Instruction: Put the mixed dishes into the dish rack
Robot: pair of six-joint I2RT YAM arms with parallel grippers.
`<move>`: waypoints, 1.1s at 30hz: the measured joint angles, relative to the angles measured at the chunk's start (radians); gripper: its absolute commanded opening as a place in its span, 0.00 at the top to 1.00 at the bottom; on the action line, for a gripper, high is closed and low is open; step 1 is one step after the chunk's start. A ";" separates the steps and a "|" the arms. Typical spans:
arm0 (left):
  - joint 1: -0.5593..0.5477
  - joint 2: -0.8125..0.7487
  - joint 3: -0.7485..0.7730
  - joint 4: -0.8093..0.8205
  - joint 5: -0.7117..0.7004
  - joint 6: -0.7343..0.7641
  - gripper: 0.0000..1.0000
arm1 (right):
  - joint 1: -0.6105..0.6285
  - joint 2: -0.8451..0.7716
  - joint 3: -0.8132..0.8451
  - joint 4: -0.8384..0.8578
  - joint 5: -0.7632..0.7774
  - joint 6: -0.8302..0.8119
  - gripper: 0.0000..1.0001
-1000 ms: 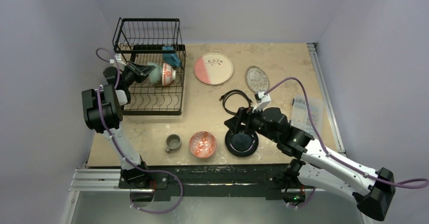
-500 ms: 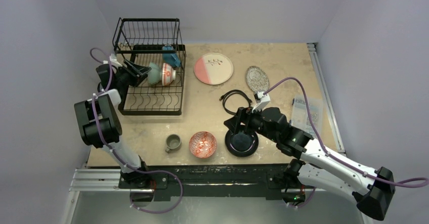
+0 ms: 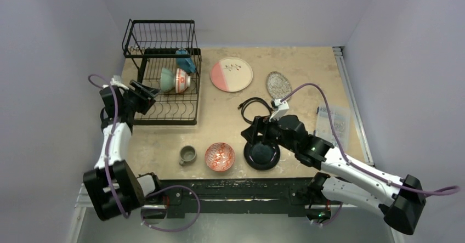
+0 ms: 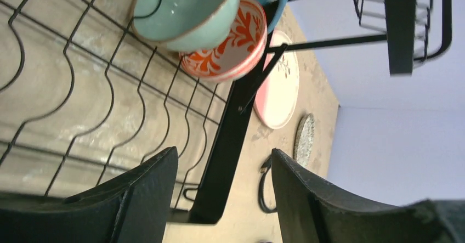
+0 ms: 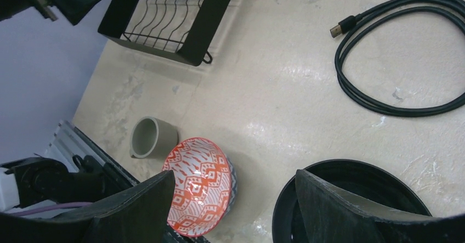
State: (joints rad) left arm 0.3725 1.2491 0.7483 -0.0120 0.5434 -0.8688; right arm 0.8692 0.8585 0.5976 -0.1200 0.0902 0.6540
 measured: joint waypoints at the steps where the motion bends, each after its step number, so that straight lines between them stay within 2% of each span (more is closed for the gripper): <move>1: -0.007 -0.061 -0.028 -0.032 -0.017 0.009 0.37 | 0.000 0.020 0.000 0.008 -0.002 0.000 0.19; 3: -0.043 -0.185 -0.048 -0.108 -0.063 0.056 0.37 | 0.000 0.070 0.000 0.031 -0.012 0.001 0.19; 6: -0.167 -0.289 -0.008 -0.172 -0.085 0.141 0.37 | 0.005 0.167 0.000 0.078 -0.039 0.013 0.19; 11: -0.364 -0.313 0.151 -0.243 -0.080 0.332 0.37 | 0.080 0.359 0.049 0.106 -0.047 0.044 0.23; 14: -0.438 -0.357 0.157 -0.261 -0.057 0.422 0.36 | 0.142 0.445 0.099 0.107 0.005 0.083 0.25; 17: -0.465 -0.386 0.152 -0.274 -0.032 0.463 0.36 | 0.199 0.494 0.127 0.099 0.095 0.137 0.25; 22: -0.519 -0.381 0.151 -0.298 0.020 0.498 0.36 | 0.232 0.519 0.127 0.066 0.198 0.197 0.37; 26: -0.525 -0.372 0.151 -0.311 0.039 0.500 0.36 | 0.256 0.555 0.128 0.064 0.254 0.236 0.40; 31: -0.526 -0.354 0.151 -0.319 0.050 0.500 0.36 | 0.360 0.658 0.177 0.035 0.322 0.289 0.45; 33: -0.526 -0.348 0.151 -0.321 0.049 0.502 0.36 | 0.400 0.710 0.215 0.006 0.361 0.298 0.50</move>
State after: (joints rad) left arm -0.1532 0.9009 0.8989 -0.3332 0.5926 -0.3672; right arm 1.2694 1.5688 0.8127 -0.1143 0.4515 0.9524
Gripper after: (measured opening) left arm 0.638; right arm 0.560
